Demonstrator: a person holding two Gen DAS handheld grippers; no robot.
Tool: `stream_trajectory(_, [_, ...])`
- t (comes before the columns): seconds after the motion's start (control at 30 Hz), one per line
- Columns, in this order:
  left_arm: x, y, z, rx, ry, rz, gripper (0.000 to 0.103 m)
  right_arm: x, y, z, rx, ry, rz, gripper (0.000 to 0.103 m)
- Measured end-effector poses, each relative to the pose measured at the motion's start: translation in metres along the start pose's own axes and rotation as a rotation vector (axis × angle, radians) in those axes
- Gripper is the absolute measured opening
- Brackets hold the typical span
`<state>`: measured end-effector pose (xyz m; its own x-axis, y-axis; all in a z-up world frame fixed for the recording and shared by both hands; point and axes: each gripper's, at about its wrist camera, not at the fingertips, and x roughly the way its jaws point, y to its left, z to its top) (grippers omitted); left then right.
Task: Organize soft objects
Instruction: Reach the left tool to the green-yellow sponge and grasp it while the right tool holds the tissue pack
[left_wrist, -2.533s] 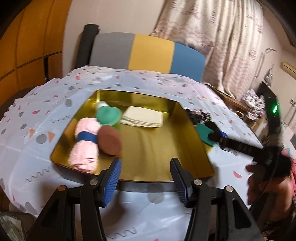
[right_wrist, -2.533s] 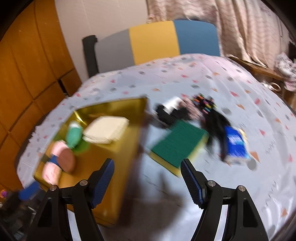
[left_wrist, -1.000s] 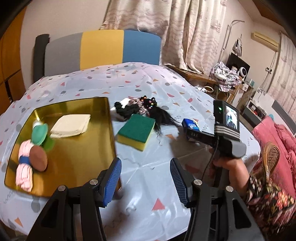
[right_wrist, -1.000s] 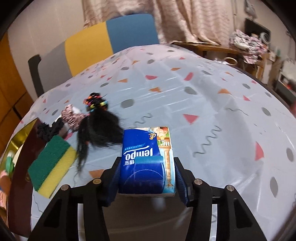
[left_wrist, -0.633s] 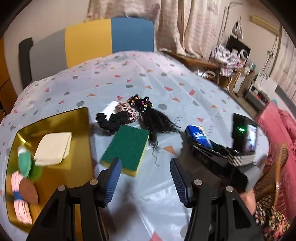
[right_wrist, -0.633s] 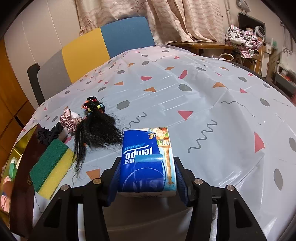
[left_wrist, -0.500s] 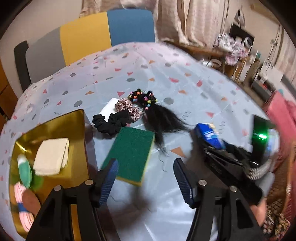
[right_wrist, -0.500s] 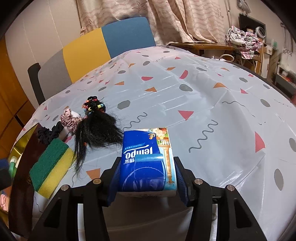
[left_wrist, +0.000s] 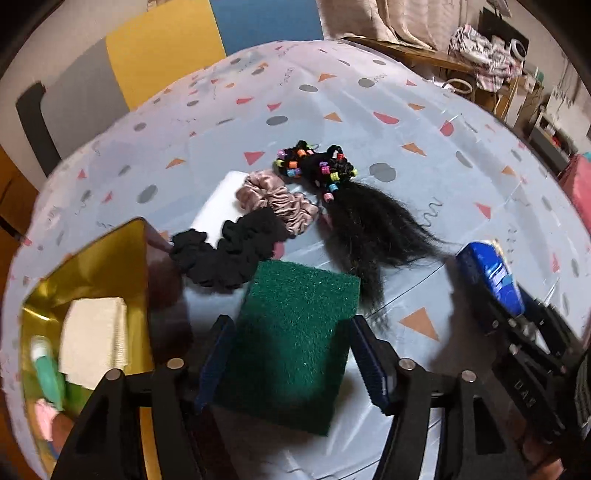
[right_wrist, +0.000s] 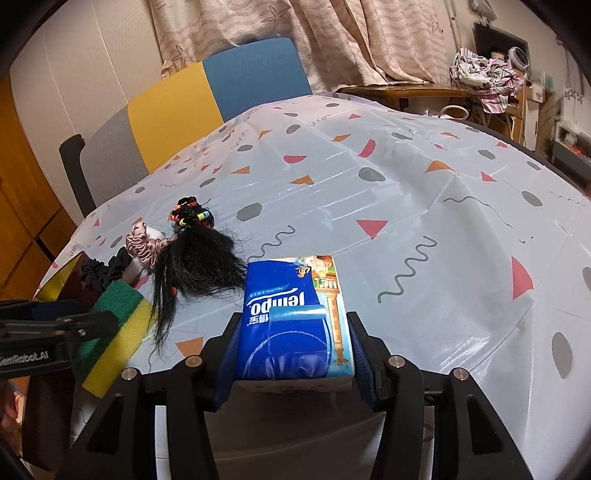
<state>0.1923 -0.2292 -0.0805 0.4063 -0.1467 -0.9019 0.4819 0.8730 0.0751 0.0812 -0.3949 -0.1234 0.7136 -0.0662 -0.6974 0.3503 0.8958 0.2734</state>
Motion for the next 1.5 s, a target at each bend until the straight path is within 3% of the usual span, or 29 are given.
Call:
stream_trajectory(0.37, [0.003,-0.005,-0.005,0.019,-0.003,0.004,0.07,0.0,0.0,0.0,0.001,-0.001,0.001,0.054])
stream_trajectory(0.6, [0.009,-0.02,-0.01,0.129,-0.008,0.104,0.072,0.0,-0.001,0.0,0.003,-0.001,0.004,0.054])
stream_trajectory(0.83, [0.003,-0.01,-0.01,0.069,-0.013,0.016,0.075,0.0,-0.001,0.0,0.003,-0.001,0.004,0.054])
stream_trajectory(0.93, [0.003,-0.014,-0.012,0.097,-0.028,0.082,0.07,0.0,-0.001,0.0,0.005,-0.002,0.007,0.054])
stream_trajectory(1.03, [0.003,-0.027,-0.014,0.199,-0.061,0.157,0.071,0.0,-0.001,0.0,0.006,-0.002,0.008,0.054])
stream_trajectory(1.1, [0.01,-0.028,-0.013,0.221,-0.038,0.186,0.071,0.0,-0.001,0.0,0.007,-0.002,0.009,0.054])
stream_trajectory(1.27, [0.017,-0.014,-0.008,0.131,0.004,0.129,0.074,0.0,-0.002,0.0,0.009,-0.003,0.011,0.054])
stream_trajectory(1.43, [0.014,-0.012,-0.012,0.124,0.001,0.095,0.073,0.0,-0.001,0.0,0.01,-0.003,0.012,0.054])
stream_trajectory(1.5, [0.008,-0.015,-0.016,0.126,-0.018,0.039,0.071,0.0,-0.002,0.0,0.009,-0.004,0.011,0.054])
